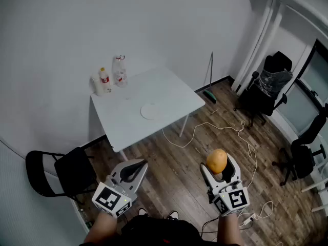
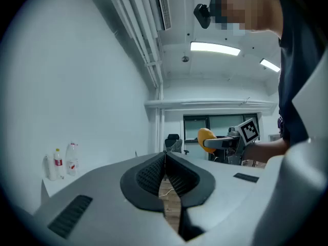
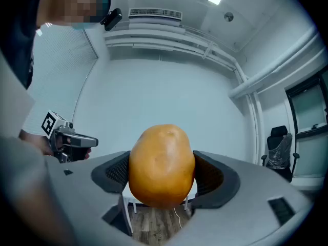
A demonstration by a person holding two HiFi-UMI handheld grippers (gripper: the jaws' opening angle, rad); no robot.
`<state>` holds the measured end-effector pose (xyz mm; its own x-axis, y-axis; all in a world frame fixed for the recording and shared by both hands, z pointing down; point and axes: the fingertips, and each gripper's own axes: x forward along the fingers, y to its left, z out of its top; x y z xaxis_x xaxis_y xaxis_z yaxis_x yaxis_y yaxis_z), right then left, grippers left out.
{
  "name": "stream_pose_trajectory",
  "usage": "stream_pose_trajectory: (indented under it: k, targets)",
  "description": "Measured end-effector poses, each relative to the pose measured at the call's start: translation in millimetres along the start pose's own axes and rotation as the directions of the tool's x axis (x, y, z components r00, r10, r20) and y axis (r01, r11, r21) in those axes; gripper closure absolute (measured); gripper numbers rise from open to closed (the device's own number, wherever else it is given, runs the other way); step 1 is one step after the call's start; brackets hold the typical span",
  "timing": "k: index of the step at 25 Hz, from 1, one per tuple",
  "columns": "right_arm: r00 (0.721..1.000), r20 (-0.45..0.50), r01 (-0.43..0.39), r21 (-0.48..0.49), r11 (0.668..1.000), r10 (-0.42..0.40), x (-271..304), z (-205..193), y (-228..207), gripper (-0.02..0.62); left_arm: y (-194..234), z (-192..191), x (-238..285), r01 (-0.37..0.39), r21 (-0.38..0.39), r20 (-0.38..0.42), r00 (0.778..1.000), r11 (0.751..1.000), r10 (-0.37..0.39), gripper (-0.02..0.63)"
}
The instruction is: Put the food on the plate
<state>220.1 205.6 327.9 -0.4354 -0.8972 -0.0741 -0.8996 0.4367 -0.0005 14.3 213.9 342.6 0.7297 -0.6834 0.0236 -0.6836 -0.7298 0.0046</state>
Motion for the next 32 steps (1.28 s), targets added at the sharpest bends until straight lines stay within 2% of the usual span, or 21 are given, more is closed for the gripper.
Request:
stream_pose_trajectory:
  k: [22, 32]
  targets:
    - [0.999, -0.030, 0.010, -0.056, 0.998, -0.011, 5.0, -7.2, 12.0, 0.225, 6.6, -2.1, -10.9, 0.010, -0.002, 0.004, 1.000, 1.000, -0.010, 0.583]
    - [0.999, -0.053, -0.001, -0.075, 0.997, -0.003, 34.9, -12.9, 59.0, 0.225, 47.5, -11.7, -47.6, 0.007, -0.027, 0.007, 1.000, 1.000, -0.006, 0.583]
